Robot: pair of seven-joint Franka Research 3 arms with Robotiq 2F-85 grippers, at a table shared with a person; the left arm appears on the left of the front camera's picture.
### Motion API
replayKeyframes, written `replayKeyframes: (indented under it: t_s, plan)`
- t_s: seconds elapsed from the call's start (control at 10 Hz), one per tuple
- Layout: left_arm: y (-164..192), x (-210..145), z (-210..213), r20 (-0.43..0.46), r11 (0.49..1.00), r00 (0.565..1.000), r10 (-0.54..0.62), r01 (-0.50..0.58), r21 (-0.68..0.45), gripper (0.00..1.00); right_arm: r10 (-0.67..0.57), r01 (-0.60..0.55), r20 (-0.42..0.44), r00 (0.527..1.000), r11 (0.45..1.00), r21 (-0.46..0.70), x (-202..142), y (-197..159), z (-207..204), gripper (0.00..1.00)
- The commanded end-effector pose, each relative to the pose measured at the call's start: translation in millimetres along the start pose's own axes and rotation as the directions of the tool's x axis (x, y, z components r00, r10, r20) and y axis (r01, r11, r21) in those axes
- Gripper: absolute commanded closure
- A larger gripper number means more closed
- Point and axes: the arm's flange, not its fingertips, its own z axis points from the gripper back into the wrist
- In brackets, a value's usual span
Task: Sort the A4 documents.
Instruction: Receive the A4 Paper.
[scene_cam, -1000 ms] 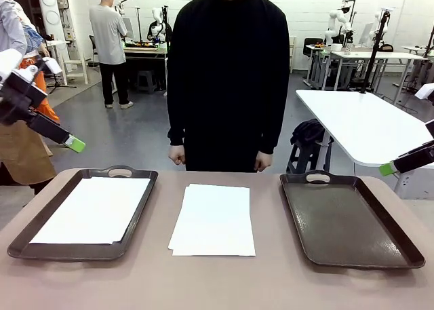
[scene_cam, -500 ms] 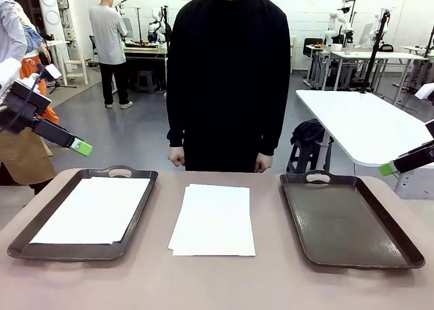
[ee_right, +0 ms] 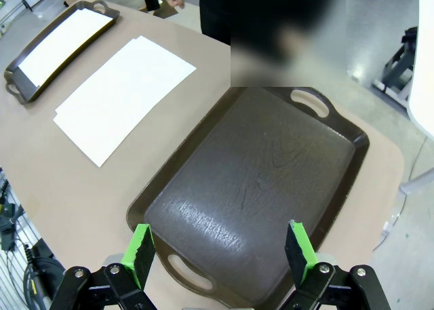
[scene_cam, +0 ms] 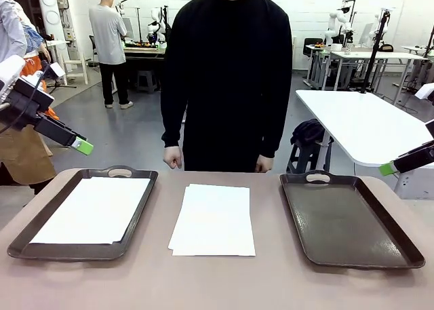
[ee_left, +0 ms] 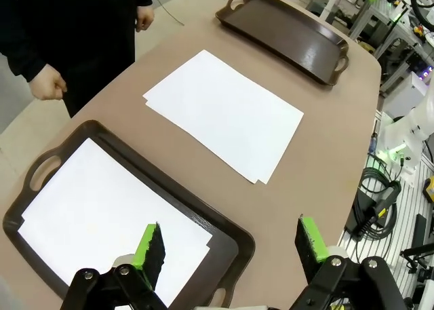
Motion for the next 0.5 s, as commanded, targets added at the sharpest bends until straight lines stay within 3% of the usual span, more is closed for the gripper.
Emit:
replayKeyframes:
  t_s: [0.0, 0.4]
  plan:
    - [-2.0, 0.1, -1.7, -0.002, 1.0, 1.0, -0.011, 0.011, -0.003, 0.0, -0.005, 0.005, 0.007, 1.0, 1.0, 0.02, -0.9, -0.9, -2.4, 0.0]
    - [-2.0, 0.1, -1.7, -0.002, 1.0, 1.0, -0.011, 0.011, -0.003, 0.0, -0.005, 0.005, 0.007, 1.0, 1.0, 0.02, -0.9, -0.9, -2.4, 0.0]
